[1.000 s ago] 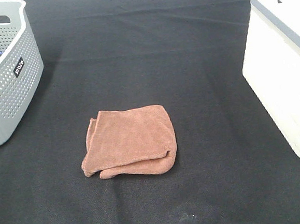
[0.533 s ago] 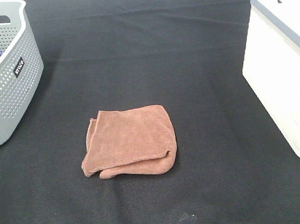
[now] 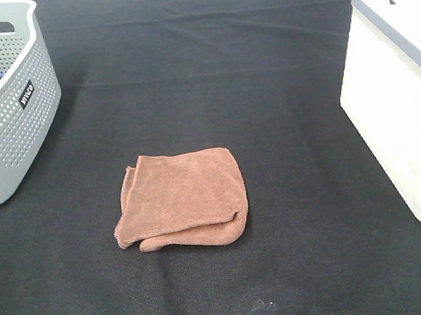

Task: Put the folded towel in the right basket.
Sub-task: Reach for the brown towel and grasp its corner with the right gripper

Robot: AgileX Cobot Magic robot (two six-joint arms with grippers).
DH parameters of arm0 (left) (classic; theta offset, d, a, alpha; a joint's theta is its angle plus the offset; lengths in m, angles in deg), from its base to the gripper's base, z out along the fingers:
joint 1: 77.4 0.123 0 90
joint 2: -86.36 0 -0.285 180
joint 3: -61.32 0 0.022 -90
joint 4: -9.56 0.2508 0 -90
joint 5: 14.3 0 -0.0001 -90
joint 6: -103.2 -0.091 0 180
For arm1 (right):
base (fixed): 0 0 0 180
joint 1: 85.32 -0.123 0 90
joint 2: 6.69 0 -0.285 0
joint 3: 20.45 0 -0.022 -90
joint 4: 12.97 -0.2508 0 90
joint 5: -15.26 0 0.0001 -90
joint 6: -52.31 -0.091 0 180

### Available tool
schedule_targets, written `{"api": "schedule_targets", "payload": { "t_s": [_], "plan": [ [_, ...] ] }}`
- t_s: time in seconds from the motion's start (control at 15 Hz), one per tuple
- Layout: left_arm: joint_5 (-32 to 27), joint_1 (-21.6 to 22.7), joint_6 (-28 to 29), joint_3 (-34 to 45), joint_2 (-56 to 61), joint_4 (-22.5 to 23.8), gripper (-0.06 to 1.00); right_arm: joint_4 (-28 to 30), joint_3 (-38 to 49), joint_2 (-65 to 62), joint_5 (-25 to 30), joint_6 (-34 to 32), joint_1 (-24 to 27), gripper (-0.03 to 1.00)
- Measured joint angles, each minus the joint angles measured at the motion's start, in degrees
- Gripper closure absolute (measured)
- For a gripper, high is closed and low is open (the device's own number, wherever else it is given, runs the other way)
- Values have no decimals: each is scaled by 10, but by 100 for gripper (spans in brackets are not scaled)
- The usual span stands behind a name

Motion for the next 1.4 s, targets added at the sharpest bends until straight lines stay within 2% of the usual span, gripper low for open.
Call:
{"api": "schedule_targets", "payload": {
  "t_s": [1.07,1.27,1.4],
  "plan": [
    [0,0,0,0,0,0,-5,0,0,1,-1,6,0,1],
    [0,0,0,0,0,0,-5,-1,-2,61,-1,24,0,1],
    [0,0,0,0,0,0,-5,-5,-48,138,-1,31,0,2]
  ]
}}
